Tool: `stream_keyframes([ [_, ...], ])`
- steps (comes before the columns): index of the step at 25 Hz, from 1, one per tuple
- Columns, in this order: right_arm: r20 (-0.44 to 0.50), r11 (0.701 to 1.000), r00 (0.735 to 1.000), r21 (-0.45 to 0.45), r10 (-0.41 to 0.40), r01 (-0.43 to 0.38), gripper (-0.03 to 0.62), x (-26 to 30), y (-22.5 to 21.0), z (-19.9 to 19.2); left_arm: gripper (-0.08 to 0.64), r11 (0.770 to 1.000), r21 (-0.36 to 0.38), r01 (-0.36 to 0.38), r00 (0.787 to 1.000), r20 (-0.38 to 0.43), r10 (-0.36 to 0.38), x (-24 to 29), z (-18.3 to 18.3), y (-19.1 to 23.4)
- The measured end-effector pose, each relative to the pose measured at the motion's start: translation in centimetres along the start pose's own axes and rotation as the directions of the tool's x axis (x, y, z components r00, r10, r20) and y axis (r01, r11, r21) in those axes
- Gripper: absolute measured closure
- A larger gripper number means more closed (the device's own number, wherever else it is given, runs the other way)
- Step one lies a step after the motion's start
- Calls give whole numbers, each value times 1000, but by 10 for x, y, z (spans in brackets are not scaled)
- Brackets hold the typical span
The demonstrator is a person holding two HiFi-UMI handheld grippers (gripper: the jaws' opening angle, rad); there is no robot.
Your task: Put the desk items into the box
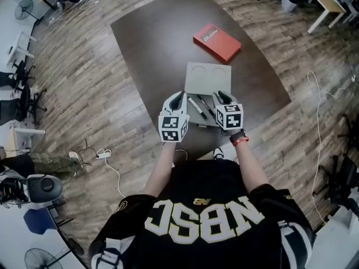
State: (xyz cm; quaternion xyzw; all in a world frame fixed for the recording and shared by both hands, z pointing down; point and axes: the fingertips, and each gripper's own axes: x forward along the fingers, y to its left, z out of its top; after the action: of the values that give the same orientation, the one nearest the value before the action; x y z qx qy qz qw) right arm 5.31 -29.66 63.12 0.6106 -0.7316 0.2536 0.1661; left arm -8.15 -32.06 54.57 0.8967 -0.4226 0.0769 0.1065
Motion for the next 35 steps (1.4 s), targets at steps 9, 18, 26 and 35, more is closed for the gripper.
stream_keyframes([
  [9, 233, 992, 964, 28, -128, 125, 539, -74, -27, 64, 546, 998, 19, 59, 996, 65, -60, 2, 37, -22],
  [18, 343, 982, 921, 27, -184, 186, 583, -121, -31, 91, 546, 994, 63, 87, 985, 141, -96, -9, 70, -40],
  [26, 349, 989, 926, 22, -143, 144, 583, -129, -17, 91, 546, 995, 68, 75, 986, 145, -84, -20, 75, -42],
  [35, 336, 993, 935, 13, -112, 114, 583, -127, -13, 84, 545, 995, 60, 79, 990, 113, -85, -24, 63, -45],
])
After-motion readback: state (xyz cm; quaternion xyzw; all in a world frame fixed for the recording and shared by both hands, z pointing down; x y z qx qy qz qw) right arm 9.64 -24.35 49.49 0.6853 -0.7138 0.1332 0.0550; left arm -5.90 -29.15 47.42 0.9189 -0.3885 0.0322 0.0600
